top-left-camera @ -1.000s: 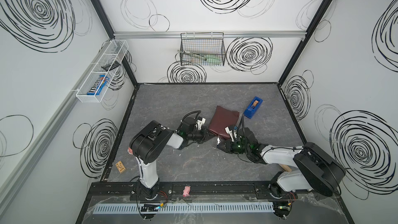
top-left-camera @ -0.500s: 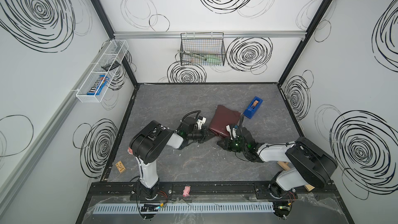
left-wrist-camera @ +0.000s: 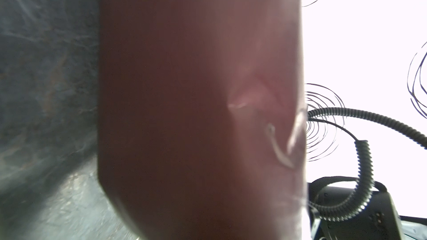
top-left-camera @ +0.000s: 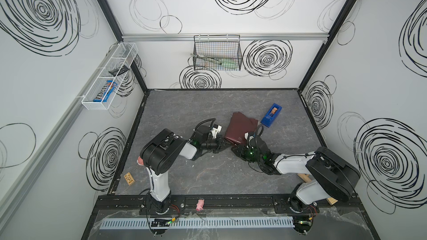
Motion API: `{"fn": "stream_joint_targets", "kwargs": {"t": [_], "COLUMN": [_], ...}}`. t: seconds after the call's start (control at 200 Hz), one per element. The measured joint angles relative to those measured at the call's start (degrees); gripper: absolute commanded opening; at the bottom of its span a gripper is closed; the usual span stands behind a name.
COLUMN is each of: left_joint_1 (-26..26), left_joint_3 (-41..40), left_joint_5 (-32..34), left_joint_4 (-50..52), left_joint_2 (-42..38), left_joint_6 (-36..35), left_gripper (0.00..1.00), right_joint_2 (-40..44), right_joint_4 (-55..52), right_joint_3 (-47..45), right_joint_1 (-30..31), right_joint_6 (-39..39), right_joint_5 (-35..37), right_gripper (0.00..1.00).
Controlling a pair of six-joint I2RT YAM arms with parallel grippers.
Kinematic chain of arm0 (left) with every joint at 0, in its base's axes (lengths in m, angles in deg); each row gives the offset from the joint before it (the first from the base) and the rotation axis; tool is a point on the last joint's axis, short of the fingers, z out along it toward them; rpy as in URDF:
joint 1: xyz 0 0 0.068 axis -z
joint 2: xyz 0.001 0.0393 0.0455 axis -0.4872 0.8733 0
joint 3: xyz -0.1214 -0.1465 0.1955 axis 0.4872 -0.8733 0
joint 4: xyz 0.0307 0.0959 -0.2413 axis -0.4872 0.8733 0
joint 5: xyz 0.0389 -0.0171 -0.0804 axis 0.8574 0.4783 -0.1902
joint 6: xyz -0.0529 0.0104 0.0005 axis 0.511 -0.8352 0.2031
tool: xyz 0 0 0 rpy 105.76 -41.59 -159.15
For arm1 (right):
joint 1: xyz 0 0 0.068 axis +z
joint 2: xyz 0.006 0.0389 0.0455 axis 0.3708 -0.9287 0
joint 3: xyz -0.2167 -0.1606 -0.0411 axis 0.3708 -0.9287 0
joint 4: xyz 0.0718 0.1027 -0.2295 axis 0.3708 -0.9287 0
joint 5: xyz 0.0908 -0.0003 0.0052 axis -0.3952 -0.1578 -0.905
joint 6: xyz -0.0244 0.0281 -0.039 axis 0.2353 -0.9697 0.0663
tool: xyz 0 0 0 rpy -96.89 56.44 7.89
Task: Wrap a gift box in wrapping paper
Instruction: Wrap the gift box with the wrapping paper.
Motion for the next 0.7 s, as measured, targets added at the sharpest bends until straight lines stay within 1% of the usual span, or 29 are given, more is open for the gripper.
{"fn": "stream_joint_targets", "kwargs": {"t": [0.095,0.2,0.39,0.515,0.595,0.7], "left_joint_1": [0.0,-0.2,-0.2,-0.2,-0.2,-0.2], "left_joint_3": [0.0,0.1,0.1,0.1,0.1,0.1], "left_joint_5": [0.0,0.1,-0.4,-0.5,-0.6,-0.6], "left_joint_4": [-0.2,-1.1,-1.5,-1.6,-1.7,-2.1], "left_joint_2": [0.0,0.0,0.5,0.8,1.1,1.3], "left_joint_6": [0.1,0.3,0.5,0.6,0.7,1.0], "left_gripper": [0.0,0.0,0.0,0.0,0.0,0.0], "right_joint_2": [0.0,0.0,0.7,4.5,9.0,15.6], "right_joint_4": [-4.0,-6.6,-8.7,-11.8,-13.9,-16.9], "right_joint_3": [2.2,3.3,3.1,2.1,1.2,1.1], "right_joint_1": [0.4,0.8,0.8,0.8,0.8,0.5], "right_joint_6": [-1.2,-2.1,-1.7,0.0,2.2,6.1], "right_joint_5": [1.3,2.3,2.6,2.2,1.3,0.0], "right_gripper": [0.48,0.59,0.74,0.78,0.8,0.8]}}
